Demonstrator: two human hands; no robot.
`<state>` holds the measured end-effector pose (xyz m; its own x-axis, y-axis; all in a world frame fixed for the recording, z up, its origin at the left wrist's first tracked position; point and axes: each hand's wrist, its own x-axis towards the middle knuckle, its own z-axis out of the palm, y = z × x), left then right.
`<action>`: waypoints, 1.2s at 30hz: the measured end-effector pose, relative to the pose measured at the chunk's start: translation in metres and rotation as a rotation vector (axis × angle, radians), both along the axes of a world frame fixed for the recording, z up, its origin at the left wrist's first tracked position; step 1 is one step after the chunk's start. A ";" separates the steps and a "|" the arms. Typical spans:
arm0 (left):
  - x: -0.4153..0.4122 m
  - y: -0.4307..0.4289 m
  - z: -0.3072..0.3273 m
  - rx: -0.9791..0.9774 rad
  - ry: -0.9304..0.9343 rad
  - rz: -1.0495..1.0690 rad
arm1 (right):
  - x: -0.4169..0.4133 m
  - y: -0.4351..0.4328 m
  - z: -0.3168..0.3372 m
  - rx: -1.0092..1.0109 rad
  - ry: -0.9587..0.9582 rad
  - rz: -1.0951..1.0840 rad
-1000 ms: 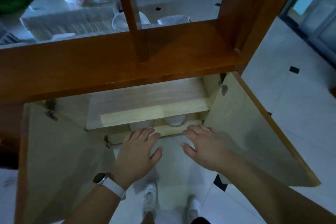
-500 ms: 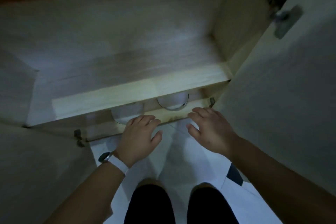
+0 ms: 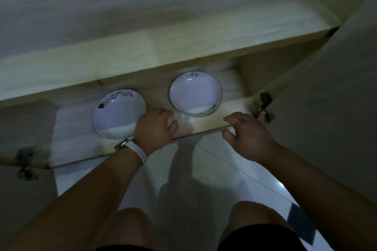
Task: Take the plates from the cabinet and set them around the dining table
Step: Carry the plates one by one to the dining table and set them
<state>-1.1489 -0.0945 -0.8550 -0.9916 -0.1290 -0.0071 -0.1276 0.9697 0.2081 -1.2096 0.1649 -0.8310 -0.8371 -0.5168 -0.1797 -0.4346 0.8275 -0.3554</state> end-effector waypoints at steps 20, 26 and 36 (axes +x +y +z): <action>-0.112 -0.038 -0.115 0.594 -0.019 0.455 | -0.104 -0.048 -0.116 -0.341 -0.251 -0.466; -0.117 -0.040 -0.123 0.565 0.029 0.380 | -0.128 -0.065 -0.132 -0.368 -0.227 -0.455; -0.117 -0.032 -0.124 0.535 0.039 0.399 | -0.139 -0.071 -0.141 -0.450 -0.235 -0.450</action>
